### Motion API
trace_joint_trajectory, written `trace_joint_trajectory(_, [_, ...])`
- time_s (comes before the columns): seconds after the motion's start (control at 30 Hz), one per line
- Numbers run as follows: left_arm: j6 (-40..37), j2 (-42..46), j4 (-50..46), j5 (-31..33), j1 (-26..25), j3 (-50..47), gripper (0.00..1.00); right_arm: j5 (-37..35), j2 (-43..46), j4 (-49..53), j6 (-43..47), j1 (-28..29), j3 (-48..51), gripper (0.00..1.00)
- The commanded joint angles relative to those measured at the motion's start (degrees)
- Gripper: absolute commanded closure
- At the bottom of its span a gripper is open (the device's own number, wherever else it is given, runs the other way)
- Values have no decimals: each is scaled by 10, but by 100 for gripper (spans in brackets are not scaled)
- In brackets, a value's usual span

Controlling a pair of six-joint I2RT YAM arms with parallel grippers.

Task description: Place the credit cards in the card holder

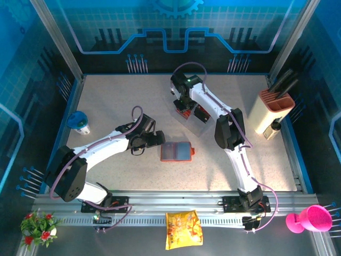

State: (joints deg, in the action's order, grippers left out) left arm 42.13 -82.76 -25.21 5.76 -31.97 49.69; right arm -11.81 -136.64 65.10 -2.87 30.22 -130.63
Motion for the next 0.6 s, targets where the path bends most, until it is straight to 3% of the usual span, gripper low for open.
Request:
trace_joint_trajectory(0.0, [12,16,-11,6,-4,-8,1,-16,19,9,5,10,-18,65])
trace_joint_trajectory(0.23, [11,17,-13,5,-5,-8,1,-54,20,6,18,12,-23,59])
trace_joint_trajectory(0.57, [10,23,-22,8,-5,-7,1,-69,-10,2,21,14,-28,57])
